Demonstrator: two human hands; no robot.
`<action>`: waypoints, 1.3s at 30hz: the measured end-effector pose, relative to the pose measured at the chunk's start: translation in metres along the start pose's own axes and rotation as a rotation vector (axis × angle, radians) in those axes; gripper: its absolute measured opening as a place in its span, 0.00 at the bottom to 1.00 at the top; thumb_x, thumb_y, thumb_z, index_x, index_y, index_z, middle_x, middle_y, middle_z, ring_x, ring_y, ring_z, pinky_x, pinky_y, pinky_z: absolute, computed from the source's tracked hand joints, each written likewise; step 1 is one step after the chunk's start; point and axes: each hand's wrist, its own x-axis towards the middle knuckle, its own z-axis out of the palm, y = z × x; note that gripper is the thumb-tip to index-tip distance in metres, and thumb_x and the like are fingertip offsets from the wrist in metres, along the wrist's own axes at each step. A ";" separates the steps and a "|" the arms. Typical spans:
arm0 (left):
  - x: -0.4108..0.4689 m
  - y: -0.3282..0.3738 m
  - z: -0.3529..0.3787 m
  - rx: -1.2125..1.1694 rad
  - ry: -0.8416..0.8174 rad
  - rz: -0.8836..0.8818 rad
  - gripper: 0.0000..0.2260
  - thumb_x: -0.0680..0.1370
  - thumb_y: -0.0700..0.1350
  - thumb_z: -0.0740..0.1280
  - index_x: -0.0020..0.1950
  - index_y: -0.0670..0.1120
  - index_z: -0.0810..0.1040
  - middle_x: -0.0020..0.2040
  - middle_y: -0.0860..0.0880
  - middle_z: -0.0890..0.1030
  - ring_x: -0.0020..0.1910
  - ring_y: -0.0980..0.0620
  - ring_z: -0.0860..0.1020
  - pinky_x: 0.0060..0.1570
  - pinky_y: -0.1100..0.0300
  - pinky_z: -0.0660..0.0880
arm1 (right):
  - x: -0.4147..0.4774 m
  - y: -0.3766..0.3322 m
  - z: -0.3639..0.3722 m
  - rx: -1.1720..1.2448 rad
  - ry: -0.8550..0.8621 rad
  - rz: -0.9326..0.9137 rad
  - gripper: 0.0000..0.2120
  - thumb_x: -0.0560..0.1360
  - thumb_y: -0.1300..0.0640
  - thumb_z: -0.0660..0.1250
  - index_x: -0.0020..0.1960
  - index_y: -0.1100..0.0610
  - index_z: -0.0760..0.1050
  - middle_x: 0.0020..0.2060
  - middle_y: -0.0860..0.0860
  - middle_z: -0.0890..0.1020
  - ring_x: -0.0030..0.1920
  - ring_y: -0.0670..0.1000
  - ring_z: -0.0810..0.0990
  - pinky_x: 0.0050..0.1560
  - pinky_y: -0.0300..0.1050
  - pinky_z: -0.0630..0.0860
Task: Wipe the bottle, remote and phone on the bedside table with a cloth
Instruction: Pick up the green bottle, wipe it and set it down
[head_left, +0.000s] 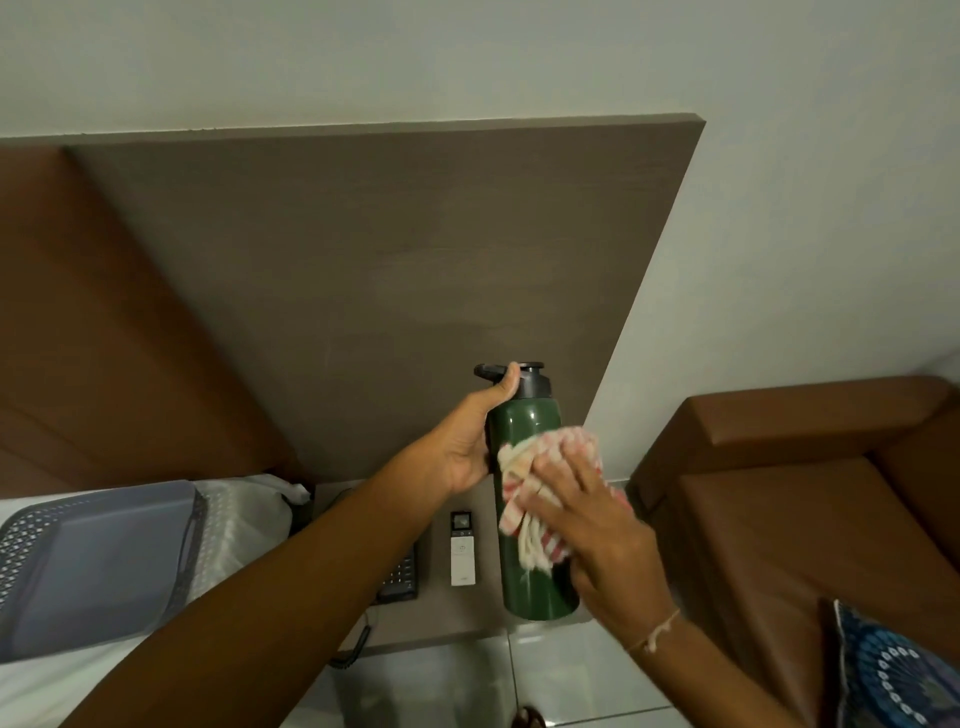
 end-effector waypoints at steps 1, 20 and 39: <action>0.001 0.002 -0.004 -0.003 0.017 0.011 0.31 0.71 0.62 0.71 0.63 0.40 0.79 0.55 0.40 0.85 0.54 0.43 0.84 0.56 0.50 0.80 | -0.008 -0.007 0.007 -0.045 -0.086 -0.054 0.24 0.70 0.53 0.69 0.65 0.47 0.75 0.69 0.50 0.73 0.73 0.56 0.63 0.65 0.55 0.67; 0.007 0.005 -0.005 -0.035 -0.225 0.051 0.31 0.73 0.64 0.68 0.66 0.41 0.79 0.65 0.39 0.80 0.66 0.41 0.78 0.67 0.45 0.73 | 0.051 0.012 -0.018 0.423 0.278 0.285 0.23 0.74 0.69 0.65 0.68 0.54 0.74 0.69 0.51 0.74 0.71 0.52 0.69 0.68 0.53 0.69; 0.002 0.020 -0.024 0.075 -0.095 0.053 0.35 0.69 0.62 0.72 0.67 0.39 0.77 0.62 0.37 0.81 0.61 0.40 0.80 0.69 0.44 0.71 | 0.012 0.003 -0.028 0.138 0.234 0.147 0.23 0.73 0.63 0.66 0.66 0.48 0.74 0.70 0.49 0.72 0.73 0.53 0.67 0.66 0.43 0.69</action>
